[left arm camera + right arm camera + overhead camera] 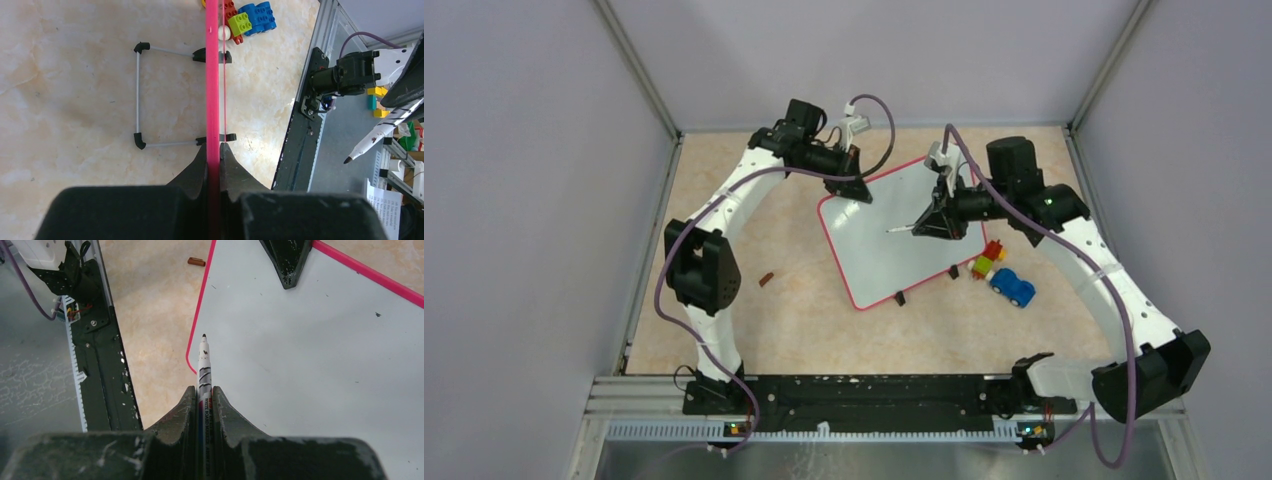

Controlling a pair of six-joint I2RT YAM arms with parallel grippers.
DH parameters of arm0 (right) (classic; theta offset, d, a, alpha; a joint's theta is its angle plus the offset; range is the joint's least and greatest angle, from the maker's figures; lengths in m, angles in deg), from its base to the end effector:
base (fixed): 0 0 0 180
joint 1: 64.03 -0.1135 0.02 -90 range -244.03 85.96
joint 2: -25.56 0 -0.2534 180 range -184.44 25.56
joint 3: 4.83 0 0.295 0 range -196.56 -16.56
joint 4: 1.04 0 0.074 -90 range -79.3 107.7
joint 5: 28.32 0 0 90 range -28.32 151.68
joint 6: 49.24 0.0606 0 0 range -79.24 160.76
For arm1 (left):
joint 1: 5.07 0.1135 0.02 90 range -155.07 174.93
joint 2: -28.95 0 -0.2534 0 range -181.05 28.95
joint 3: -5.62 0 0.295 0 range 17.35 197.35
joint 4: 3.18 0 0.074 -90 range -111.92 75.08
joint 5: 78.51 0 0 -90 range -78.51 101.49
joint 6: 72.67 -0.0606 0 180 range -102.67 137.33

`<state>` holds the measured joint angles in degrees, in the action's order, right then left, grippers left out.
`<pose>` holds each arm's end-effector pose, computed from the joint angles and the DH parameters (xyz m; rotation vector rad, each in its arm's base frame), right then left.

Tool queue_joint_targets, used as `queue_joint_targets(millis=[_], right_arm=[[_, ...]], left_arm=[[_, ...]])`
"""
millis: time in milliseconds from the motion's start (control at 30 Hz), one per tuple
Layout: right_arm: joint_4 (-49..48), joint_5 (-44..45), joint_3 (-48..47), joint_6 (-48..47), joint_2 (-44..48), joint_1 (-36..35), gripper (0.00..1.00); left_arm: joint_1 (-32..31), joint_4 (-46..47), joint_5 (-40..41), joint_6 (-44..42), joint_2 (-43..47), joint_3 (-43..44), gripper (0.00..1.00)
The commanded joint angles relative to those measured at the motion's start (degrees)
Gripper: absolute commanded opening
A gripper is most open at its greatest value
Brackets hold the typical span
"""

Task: Write a sentence on the whiteboard
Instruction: Adjust the whiteboard on the whiteboard stand.

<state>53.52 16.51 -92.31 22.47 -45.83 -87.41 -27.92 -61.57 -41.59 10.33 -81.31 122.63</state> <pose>0.2711 0.1640 0.3628 -1.1506 1.8280 0.9254 0.4136 -0.2269 0.2993 0.9875 2.1389 -1.2595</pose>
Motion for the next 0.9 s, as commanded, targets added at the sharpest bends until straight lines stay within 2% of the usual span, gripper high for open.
queue_joint_targets(millis=[0, 633, 667, 800, 867], right_arm=[[-2.6, -0.1, 0.1, 0.1, -0.2, -1.6, 0.00], [-3.7, 0.8, 1.2, 1.0, 0.1, -3.1, 0.00], [-4.0, 1.1, 1.3, 1.2, 0.2, -3.2, 0.00], [-5.7, 2.9, 1.3, 2.3, 0.4, -3.5, 0.00], [-6.1, 3.2, 0.5, 2.7, 0.3, -3.6, 0.00]], left_arm=[[-3.0, 0.8, -0.4, -3.5, 0.0, -3.3, 0.00], [-6.1, 0.2, -1.4, 0.3, -0.4, -7.1, 0.00], [-6.0, 0.2, -1.2, 0.3, -0.5, -6.6, 0.02], [-3.9, -4.3, 0.4, -0.6, -1.2, 1.4, 0.29], [-1.1, -5.2, -0.8, 0.0, -0.8, 4.5, 0.38]])
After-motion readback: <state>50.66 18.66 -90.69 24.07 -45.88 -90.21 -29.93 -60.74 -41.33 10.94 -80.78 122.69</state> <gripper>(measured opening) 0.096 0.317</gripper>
